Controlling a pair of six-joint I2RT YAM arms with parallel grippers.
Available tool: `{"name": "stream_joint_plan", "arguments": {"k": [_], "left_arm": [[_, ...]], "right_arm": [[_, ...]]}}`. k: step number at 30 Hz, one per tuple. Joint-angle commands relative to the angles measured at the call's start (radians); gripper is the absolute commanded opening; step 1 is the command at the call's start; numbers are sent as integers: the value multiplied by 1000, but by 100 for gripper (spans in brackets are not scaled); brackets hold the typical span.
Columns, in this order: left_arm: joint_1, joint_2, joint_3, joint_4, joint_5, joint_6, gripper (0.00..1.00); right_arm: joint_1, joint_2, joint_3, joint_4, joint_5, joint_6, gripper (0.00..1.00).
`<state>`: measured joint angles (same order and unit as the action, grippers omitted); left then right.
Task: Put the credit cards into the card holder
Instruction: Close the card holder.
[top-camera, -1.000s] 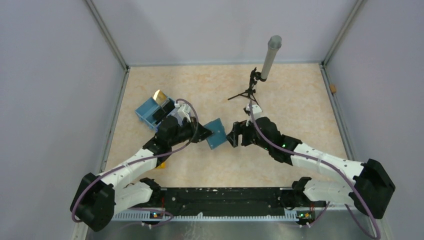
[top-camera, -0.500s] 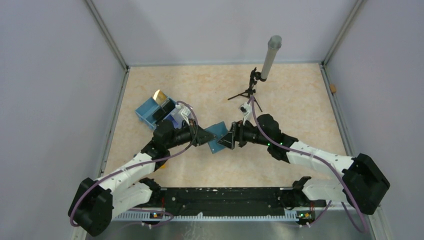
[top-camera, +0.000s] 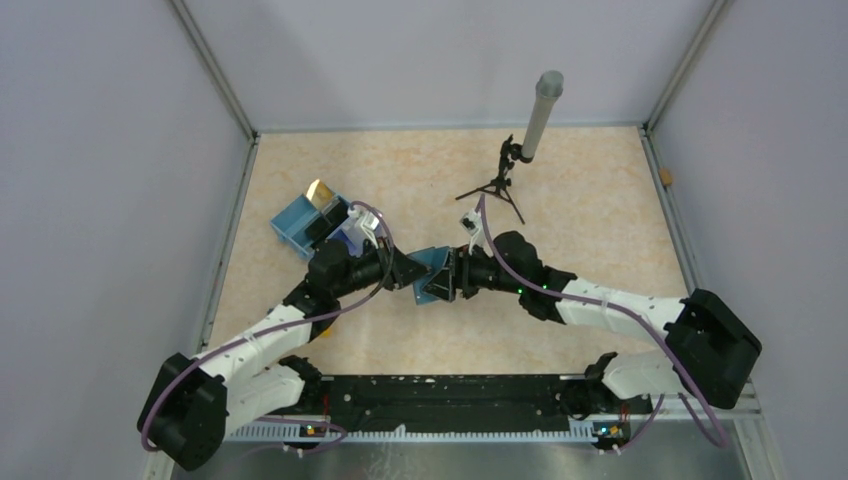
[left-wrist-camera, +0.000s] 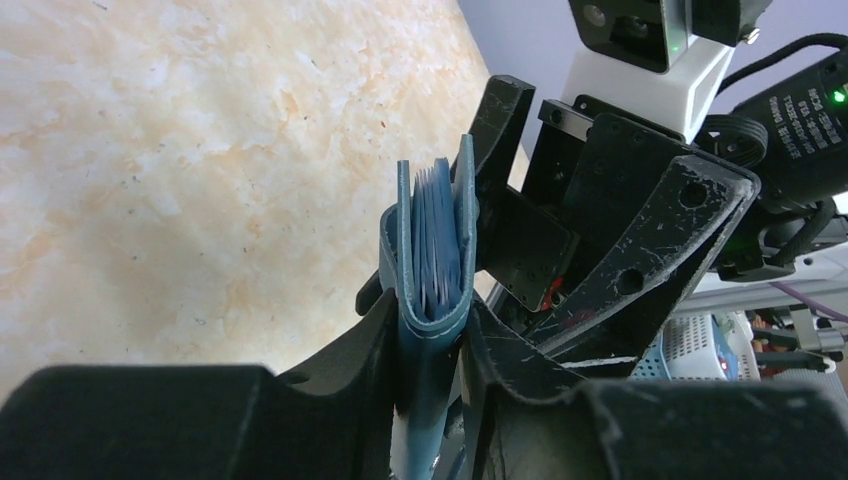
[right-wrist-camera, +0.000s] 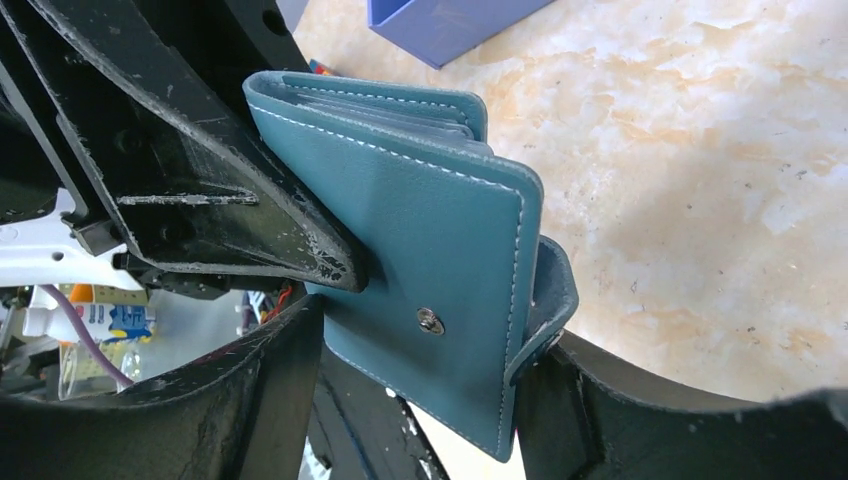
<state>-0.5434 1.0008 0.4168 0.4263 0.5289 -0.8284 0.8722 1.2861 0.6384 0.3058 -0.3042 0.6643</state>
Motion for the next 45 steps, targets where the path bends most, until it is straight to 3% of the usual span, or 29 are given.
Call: {"name": "stream_joint_plan", "arguments": {"k": [1,5,10,14,19,37,44,45], "left_arm": [[3,2,-5,33,-11,-23,26],[3,-8,-28,69,-15,-31,1],[5,-70,-33,-7,-66,-1,0],[6,-91,-24,-30,-29,15,0],[5,-90,-15,-33,18,10,0],[5,-97,-10,-57,30,16,0],[6,-110,-5,-86,26,30,0],[6,-113,-2,-100,17,37,0]], "right_arm": [[11,4,51,20,60,11,63],[10,-24,51,-37,110,6,65],[-6,-161,45,-198,243,-50,76],[-51,-221,19,-239,218,-79,74],[-61,-234,3,-196,135,-94,63],[-61,-143,32,-148,106,-101,34],[-63,-127,38,-158,126,-111,0],[-64,-129,39,-166,132,-113,0]]}}
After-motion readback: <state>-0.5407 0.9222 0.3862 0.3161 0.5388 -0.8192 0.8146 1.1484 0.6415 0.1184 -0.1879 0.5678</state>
